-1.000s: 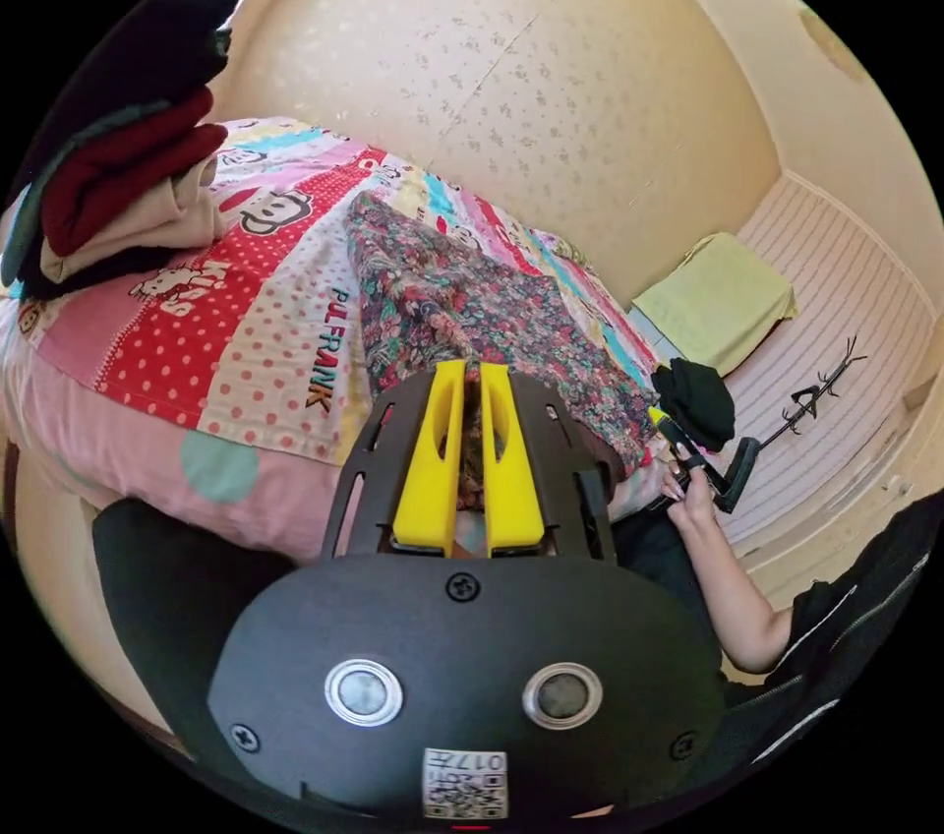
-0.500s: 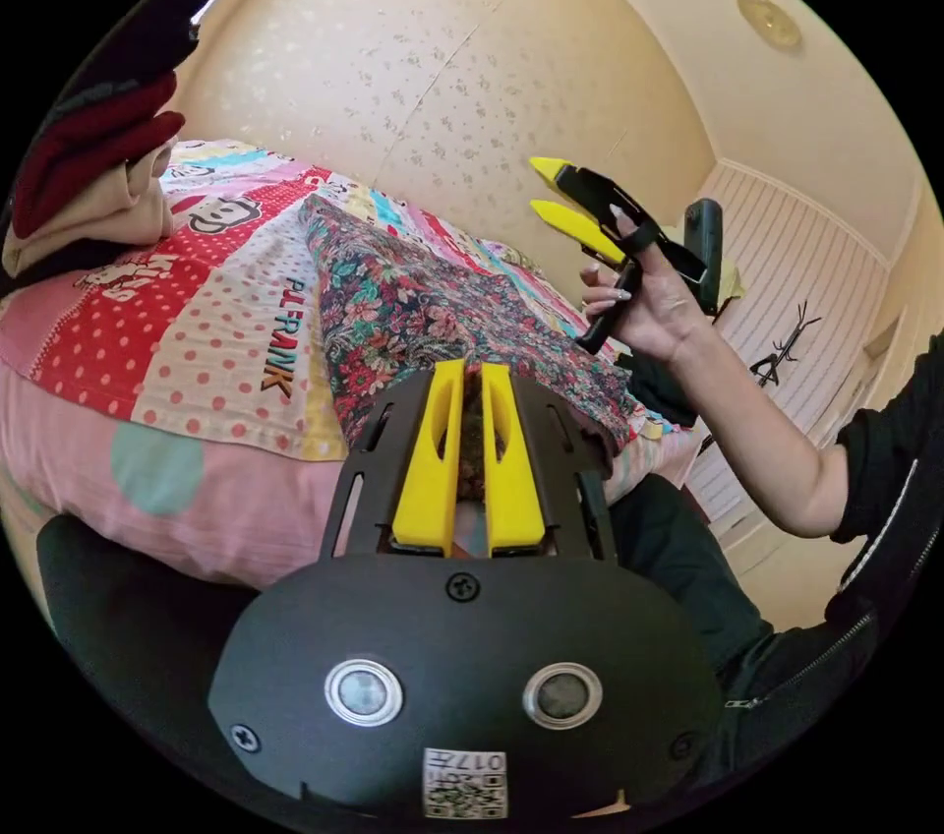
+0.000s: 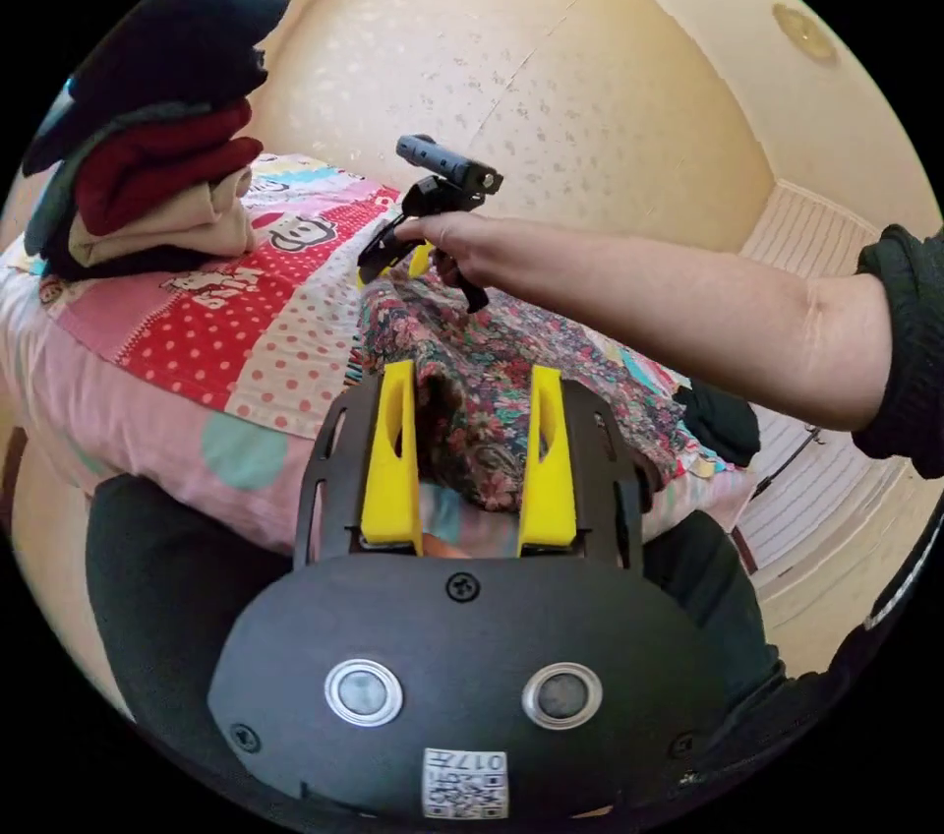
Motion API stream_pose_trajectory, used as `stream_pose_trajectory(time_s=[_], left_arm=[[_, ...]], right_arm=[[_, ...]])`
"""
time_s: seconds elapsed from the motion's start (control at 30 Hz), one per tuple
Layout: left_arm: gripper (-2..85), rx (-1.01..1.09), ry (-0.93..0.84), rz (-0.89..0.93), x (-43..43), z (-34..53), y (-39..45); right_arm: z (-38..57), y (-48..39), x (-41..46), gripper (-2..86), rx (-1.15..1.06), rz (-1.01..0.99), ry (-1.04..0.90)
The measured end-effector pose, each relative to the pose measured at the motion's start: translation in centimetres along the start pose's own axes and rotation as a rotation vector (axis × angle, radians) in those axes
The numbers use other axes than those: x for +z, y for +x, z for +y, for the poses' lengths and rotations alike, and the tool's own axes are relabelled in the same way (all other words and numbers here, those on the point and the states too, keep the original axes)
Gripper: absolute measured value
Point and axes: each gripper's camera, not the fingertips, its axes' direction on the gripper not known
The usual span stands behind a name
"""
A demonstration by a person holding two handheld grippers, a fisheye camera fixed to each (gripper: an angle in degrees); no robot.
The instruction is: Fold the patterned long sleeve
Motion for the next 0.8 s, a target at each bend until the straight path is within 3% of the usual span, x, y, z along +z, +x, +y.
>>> stream_pose_trajectory(time_s=[0.17,0.23,0.37,0.57,0.67,0.8], left_arm=[[18.1,-0.195,-0.094,0.059,2.3,0.9,-1.8],[17.3,-0.260,-0.034,0.010,2.0,1.3,-2.6],[17.8,-0.232,0.050,-0.113,1.3,1.4,-2.4],[17.0,-0.245,-0.092,-0.089,4.5,1.9,-3.2],[12.5,-0.255,-0.079,-0.090,4.7,2.2,-3.3],[4.9,-0.234,-0.063,0.057,4.7,2.8,-3.6]], right_arm=[[-2.5,-2.1,0.5,18.0,-0.031,0.020,-0.010],[-3.3,-2.3,0.5,17.8,-0.024,0.005,-0.015],[-4.6,-3.0,1.0,17.6,-0.031,-0.012,-0.018],[-6.1,-3.8,0.7,17.0,-0.012,-0.033,-0.019],[-6.4,-4.4,-0.3,15.6,-0.019,-0.039,0.019],[-6.6,-4.4,-2.1,13.5,-0.024,-0.046,0.071]])
